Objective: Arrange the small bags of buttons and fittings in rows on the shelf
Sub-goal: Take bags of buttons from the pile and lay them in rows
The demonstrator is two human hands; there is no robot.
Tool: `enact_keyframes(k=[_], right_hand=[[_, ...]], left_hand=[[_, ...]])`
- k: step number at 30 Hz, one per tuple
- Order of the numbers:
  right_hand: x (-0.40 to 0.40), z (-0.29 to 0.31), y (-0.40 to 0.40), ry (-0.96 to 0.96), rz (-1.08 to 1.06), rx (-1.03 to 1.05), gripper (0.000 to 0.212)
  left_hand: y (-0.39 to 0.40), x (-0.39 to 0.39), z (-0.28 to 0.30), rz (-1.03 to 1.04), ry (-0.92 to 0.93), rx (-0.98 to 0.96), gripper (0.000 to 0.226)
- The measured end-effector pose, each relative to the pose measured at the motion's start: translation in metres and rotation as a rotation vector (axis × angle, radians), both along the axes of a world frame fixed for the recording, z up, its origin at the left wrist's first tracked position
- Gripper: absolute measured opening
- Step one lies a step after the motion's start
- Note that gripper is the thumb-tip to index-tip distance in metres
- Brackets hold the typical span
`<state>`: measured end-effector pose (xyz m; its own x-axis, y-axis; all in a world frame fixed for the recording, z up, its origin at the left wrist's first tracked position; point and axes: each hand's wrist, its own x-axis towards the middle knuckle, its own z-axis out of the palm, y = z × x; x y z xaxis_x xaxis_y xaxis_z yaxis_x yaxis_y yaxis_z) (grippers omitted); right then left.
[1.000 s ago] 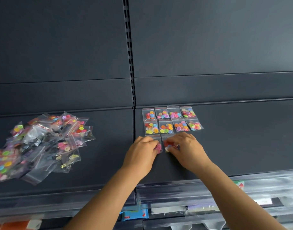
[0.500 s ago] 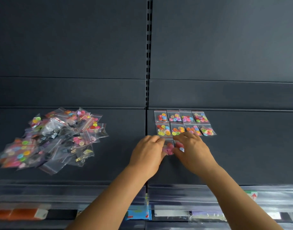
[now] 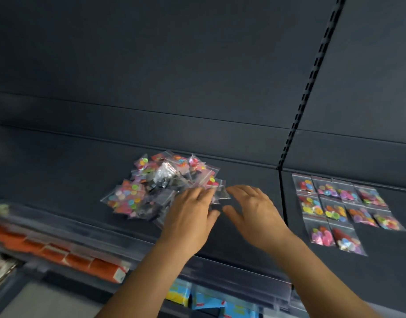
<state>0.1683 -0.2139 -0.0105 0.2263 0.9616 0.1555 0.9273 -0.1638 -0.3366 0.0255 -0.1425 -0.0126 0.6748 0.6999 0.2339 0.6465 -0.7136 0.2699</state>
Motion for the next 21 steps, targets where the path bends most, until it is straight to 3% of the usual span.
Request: enact_keyframes(k=[14,21], right_hand=[[-0.104,-0.014,0.111,0.062,0.177,-0.036,0.044],[-0.137,-0.023,0.143,0.125,0.197,-0.046,0.030]], left_hand=[[0.092,-0.119,-0.026,0.346,0.057,-0.093,0.057],[0.109,-0.141,-0.036,0.338,-0.124,-0.216,0.066]])
